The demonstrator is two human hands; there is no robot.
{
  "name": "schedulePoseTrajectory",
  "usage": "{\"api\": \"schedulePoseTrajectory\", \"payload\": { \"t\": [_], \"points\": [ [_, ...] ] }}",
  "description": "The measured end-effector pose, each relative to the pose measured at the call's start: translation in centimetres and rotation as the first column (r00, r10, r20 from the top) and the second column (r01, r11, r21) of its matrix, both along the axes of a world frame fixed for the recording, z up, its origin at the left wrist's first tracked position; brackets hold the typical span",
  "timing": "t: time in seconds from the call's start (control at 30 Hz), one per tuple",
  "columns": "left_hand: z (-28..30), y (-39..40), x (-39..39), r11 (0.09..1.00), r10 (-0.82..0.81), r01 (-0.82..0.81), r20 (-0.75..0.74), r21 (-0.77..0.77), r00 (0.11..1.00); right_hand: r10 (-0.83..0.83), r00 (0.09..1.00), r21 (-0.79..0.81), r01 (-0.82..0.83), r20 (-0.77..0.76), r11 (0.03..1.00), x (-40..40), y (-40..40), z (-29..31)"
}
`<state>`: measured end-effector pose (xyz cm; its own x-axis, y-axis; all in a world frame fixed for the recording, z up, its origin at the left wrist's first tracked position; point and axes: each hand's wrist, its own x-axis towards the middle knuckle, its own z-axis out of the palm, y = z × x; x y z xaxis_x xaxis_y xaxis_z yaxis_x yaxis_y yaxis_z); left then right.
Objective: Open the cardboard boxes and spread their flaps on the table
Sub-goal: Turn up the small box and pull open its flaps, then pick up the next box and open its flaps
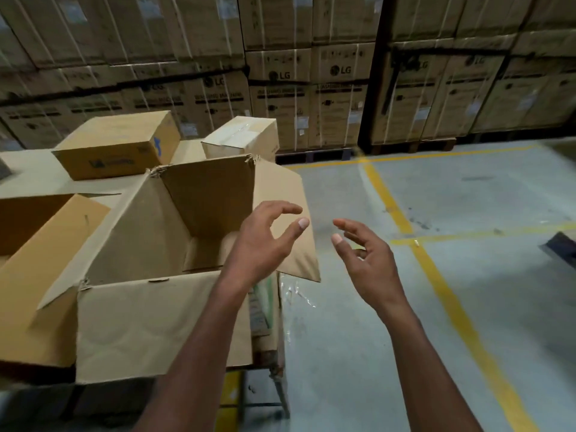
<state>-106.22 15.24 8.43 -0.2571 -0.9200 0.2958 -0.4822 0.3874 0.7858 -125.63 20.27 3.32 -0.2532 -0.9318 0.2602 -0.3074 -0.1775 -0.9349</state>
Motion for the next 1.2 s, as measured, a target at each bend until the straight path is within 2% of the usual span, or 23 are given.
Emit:
{"api": "schedulePoseTrajectory", "payload": {
  "t": [0.13, 0.4, 0.7, 0.9, 1.07, 1.2],
  "points": [
    [-1.2, 3.5, -4.7, 0.998, 0.057, -0.051, -0.238, 0.033, 0.969, -0.042, 0.995, 0.075, 0.035, 0.093, 0.997, -4.5, 0.8, -1.3],
    [-6.4, 2.3, -13.6, 0.974, 0.085, 0.001, -0.369, 0.225, 0.926, -0.096, 0.967, 0.191, 0.051, 0.237, 0.980, -12.0, -2.1, -2.9],
    [-12.1, -8.4, -21.7, 0.938, 0.158, -0.027, -0.357, 0.345, 0.921, -0.110, 0.945, 0.337, 0.000, 0.307, 0.942, -18.7, -11.8, -6.2],
    [-12.7, -17.8, -24.0, 0.895, 0.285, -0.111, -0.363, 0.431, 0.887, -0.032, 0.963, 0.402, -0.081, 0.267, 0.912, -21.8, -21.2, -7.1],
    [-13.5, -22.0, -24.1, 0.854, 0.396, -0.204, -0.345, 0.478, 0.851, 0.045, 0.959, 0.463, -0.176, 0.280, 0.869, -22.8, -29.0, -8.5],
    [-15.0, -26.4, -24.1, 0.800, 0.518, -0.292, -0.356, 0.525, 0.778, 0.153, 0.948, 0.479, -0.277, 0.281, 0.833, -22.4, -36.8, -9.6]
  ]
}}
